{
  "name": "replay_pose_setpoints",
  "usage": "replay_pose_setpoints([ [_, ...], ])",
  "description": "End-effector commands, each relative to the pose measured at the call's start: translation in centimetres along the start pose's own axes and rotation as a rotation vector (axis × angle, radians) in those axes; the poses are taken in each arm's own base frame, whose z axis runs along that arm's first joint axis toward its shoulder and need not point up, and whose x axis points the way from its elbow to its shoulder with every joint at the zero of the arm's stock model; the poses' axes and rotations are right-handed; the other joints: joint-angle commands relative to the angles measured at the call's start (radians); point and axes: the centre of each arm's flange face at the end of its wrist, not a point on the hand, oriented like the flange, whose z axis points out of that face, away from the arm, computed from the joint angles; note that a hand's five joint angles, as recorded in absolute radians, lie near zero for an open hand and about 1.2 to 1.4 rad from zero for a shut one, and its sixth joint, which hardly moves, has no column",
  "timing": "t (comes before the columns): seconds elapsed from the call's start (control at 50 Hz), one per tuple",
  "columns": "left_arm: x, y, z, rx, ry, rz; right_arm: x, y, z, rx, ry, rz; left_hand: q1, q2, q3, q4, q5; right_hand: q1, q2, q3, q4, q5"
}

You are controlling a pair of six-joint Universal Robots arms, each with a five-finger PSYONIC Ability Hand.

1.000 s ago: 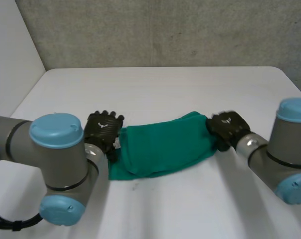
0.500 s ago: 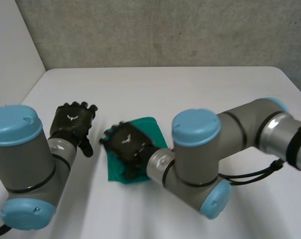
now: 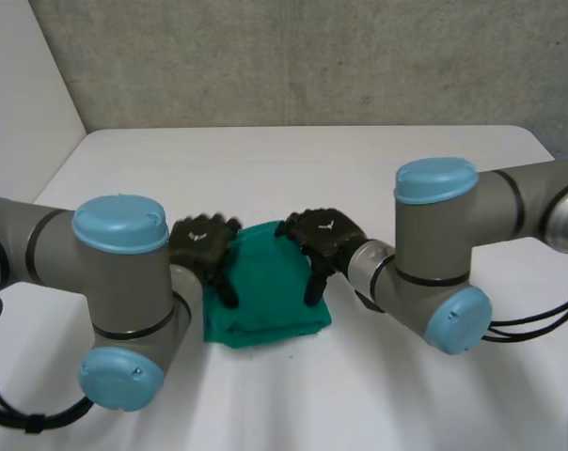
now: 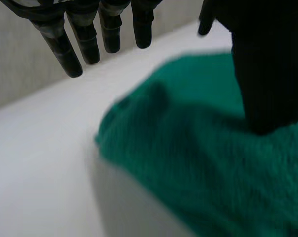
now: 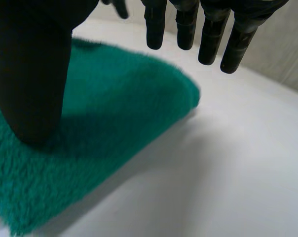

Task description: Fold the towel.

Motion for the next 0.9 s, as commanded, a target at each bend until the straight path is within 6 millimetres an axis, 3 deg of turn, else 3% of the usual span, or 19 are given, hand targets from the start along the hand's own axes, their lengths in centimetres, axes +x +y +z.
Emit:
replay_pose_setpoints([
  [0.02,-2.0,3.0,0.5,-0.147,-0.074,0.019,-0.1,1.7,1.3,-0.106,-0.025,-0.004,-0.018,-0.02,-0.029,-0.022,-0.04,-0.022,-0.044,-0.034,-0.051,-0.058],
  [0.1,-2.2,3.1,0.5,-0.149,-0.07,0.016,-0.1,1.6,1.2,-0.12,-0.024,-0.028,-0.018,-0.02,-0.029,-0.022,-0.04,-0.022,-0.044,-0.034,-0.051,-0.058],
  [0.2,-2.0,1.8,0.2,-0.108,-0.063,0.013,0.0,1.2,1.0,-0.112,-0.025,-0.033,-0.018,-0.02,-0.029,-0.022,-0.04,-0.022,-0.044,-0.034,-0.051,-0.058],
  [0.3,-2.0,-1.6,-0.7,-0.002,-0.05,-0.001,1.0,-2.6,-1.1,-0.017,0.034,-0.036,-0.021,-0.022,-0.032,-0.025,-0.043,-0.022,-0.044,-0.034,-0.051,-0.058],
  [0.34,-2.1,-3.0,-1.0,0.039,-0.043,-0.008,2.1,-3.9,-1.8,0.027,0.089,-0.027,-0.018,-0.02,-0.029,-0.022,-0.04,-0.022,-0.044,-0.034,-0.051,-0.058],
  [0.36,-2.1,-3.7,-1.2,0.062,-0.039,-0.012,3.8,-5.2,-2.7,0.084,0.169,-0.011,-0.018,-0.02,-0.029,-0.022,-0.04,-0.022,-0.044,-0.034,-0.051,-0.058],
  [0.42,-2.9,-7.0,-2.1,0.164,-0.036,-0.034,6.3,-8.0,-4.8,0.198,0.307,0.018,-0.018,-0.02,-0.029,-0.022,-0.04,-0.022,-0.044,-0.034,-0.051,-0.058],
  [0.52,-5.3,-12.0,-4.1,0.297,-0.061,-0.063,11.1,-12.5,-10.7,0.405,0.586,0.033,-0.021,-0.022,-0.032,-0.025,-0.043,-0.022,-0.044,-0.034,-0.051,-0.058],
  [0.56,-6.2,-13.3,-4.9,0.314,-0.075,-0.072,12.1,-13.4,-12.2,0.441,0.643,0.031,-0.022,-0.023,-0.033,-0.026,-0.043,-0.022,-0.044,-0.034,-0.051,-0.058],
  [0.6,-7.3,-14.8,-6.1,0.326,-0.083,-0.097,13.4,-13.8,-13.7,0.452,0.697,0.031,-0.022,-0.023,-0.033,-0.026,-0.043,-0.022,-0.044,-0.034,-0.051,-0.058],
  [0.68,-8.2,-15.8,-7.1,0.319,-0.055,-0.165,14.1,-13.5,-14.7,0.385,0.712,0.036,-0.022,-0.023,-0.033,-0.026,-0.043,-0.022,-0.044,-0.034,-0.051,-0.058],
  [0.9,-9.3,-16.4,-8.5,0.342,-0.035,-0.239,13.0,-13.6,-14.9,0.324,0.629,0.037,-0.022,-0.023,-0.033,-0.026,-0.043,-0.022,-0.044,-0.034,-0.051,-0.058],
])
